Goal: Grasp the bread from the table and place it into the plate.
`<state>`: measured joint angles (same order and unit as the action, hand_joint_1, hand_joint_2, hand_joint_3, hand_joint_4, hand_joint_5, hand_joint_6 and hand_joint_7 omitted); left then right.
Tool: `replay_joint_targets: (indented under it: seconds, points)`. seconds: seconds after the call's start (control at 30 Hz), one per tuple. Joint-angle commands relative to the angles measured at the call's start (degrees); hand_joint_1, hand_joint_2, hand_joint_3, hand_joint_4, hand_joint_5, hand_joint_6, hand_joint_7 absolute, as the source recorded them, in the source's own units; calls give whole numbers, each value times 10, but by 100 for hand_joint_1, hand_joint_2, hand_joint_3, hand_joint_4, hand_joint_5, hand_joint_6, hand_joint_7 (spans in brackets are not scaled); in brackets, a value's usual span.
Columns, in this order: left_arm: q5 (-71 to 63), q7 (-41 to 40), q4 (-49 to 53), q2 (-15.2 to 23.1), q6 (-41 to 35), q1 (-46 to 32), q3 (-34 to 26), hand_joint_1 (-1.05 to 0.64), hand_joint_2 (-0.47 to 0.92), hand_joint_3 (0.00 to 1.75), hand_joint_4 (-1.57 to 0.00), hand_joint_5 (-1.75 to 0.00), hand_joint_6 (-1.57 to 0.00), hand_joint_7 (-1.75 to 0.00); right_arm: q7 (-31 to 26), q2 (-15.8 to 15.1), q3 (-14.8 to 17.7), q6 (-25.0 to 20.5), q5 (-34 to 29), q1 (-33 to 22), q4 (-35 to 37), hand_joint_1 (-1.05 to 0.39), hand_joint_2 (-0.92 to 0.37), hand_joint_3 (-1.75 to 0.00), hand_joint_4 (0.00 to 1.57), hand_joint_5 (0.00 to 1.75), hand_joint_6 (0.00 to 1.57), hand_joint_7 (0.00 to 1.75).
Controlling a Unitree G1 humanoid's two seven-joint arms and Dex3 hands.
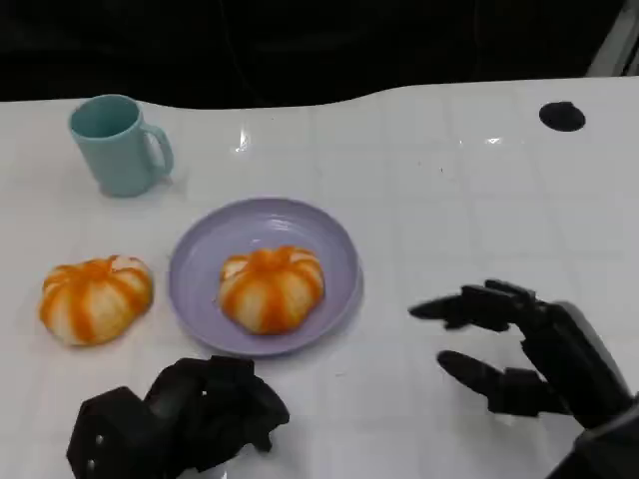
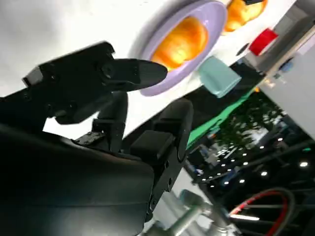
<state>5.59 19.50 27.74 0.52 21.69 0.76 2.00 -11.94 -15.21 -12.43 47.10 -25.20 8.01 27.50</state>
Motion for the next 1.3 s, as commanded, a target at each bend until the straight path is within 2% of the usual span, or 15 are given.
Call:
replay_joint_targets:
  seconds: [0.03,0.27,0.43,0.57,0.83,0.97,1.3]
  points:
    - [-6,-8,-4,7,-9,-8,-1,-103,84,0,-89,-151,-131,-73,4,-19,18,8,10,-28,-13,-23,-52,-113,68,171,73,124]
    - [-8,-8,-12,9,-10,-12,-2,-104,84,0,-89,-151,-131,-74,16,-23,28,-28,-2,-82,-58,-27,-50,-115,75,175,64,144]
    - [-5,-6,-15,13,-15,-12,-4,-105,85,0,-88,-151,-131,-74,14,-19,27,-42,-11,-97,-62,-26,-48,-119,77,175,61,155]
    - [-1,-3,-14,17,-15,-13,-8,-105,85,1,-89,-151,-131,-74,-7,-15,24,-35,-31,-93,-44,-26,-44,-126,77,175,59,163]
    - [5,4,-5,23,-5,-12,-13,-105,85,1,-88,-151,-130,-75,-55,-5,15,-16,-62,-69,2,-29,-42,-129,79,175,59,165]
    - [5,4,-6,25,-8,-13,-13,-105,85,1,-88,-151,-130,-75,-70,-4,11,0,-62,-55,30,-30,-41,-131,80,175,60,166]
    - [6,7,5,27,-5,-8,-15,-105,85,1,-88,-152,-131,-76,-89,-3,4,5,-66,-36,58,-30,-40,-131,80,175,59,166]
